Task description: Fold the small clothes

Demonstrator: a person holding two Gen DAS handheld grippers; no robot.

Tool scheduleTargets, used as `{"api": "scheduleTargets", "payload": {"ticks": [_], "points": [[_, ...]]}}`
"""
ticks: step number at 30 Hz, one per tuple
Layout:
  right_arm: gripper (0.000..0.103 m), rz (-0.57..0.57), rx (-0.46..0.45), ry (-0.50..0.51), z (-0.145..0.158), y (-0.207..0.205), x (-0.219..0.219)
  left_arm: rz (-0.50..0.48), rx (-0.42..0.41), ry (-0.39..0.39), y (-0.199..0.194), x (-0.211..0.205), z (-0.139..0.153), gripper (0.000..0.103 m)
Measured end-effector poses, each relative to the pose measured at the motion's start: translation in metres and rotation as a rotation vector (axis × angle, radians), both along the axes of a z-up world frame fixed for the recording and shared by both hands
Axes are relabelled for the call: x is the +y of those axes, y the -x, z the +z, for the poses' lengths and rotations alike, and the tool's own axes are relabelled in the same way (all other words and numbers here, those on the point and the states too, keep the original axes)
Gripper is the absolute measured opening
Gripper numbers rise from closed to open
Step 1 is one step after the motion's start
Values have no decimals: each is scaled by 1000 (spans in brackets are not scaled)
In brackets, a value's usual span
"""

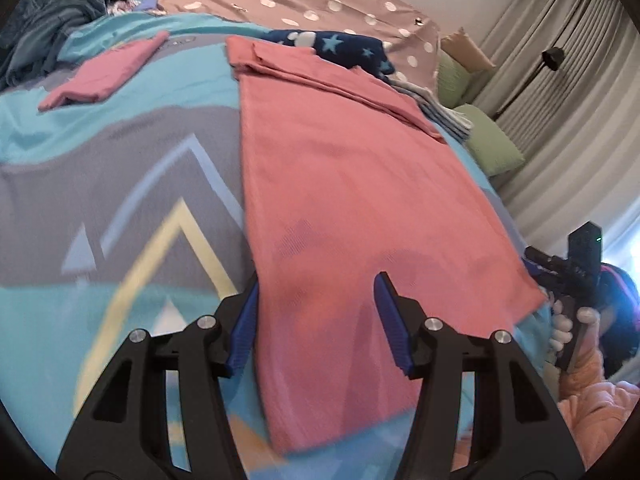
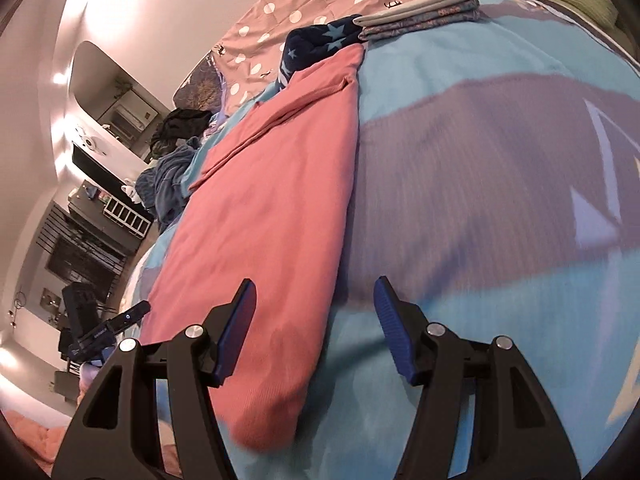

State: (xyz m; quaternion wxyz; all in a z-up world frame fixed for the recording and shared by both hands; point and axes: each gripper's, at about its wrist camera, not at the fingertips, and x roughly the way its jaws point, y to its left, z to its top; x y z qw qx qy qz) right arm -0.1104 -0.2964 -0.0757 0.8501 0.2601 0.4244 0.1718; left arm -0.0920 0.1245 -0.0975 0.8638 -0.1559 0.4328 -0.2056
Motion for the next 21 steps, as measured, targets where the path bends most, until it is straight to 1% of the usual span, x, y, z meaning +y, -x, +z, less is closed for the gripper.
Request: {"api": "scheduleTargets", "payload": {"ticks": [2, 5, 7, 8, 9, 10, 11, 12, 13, 15, 16, 17, 18, 19, 21], "points": [[62, 1, -1, 10, 2, 15, 1, -15, 13, 42, 12, -1, -1, 56], [62, 26, -17, 49, 6, 35, 5, -17, 10, 57, 26, -3, -3, 55], [62, 64, -41, 97, 11, 49, 11, 11, 7, 60, 31, -2, -4, 48], [62, 93, -56, 131, 13, 57, 17, 24, 10, 61, 30, -1, -5, 38], [62, 133, -79, 178, 16, 66, 25, 41, 18, 64, 30, 1, -6, 28], [62, 161, -98, 218, 17, 71, 31, 55, 26, 71, 29, 3, -7, 25], [63, 184, -119, 268, 19, 74, 38, 72, 39, 90, 27, 7, -9, 17], [63, 183, -144, 362, 19, 75, 50, 83, 48, 107, 26, 11, -10, 10], [63, 162, -148, 423, 16, 75, 55, 91, 56, 125, 25, 13, -11, 9], [61, 97, -121, 536, 5, 61, 69, 98, 60, 159, 24, 16, -12, 6], [56, 75, -120, 558, 2, 56, 71, 101, 57, 162, 24, 15, -12, 6], [30, 36, -129, 615, 0, 50, 75, 107, 50, 163, 24, 15, -10, 6], [6, 8, -138, 658, 2, 47, 76, 112, 45, 165, 25, 16, -9, 6], [7, -63, -163, 673, 12, 47, 68, 119, 38, 168, 26, 17, -6, 5], [7, -121, -220, 638, 31, 55, 50, 117, 15, 175, 30, 18, 1, 5]]}}
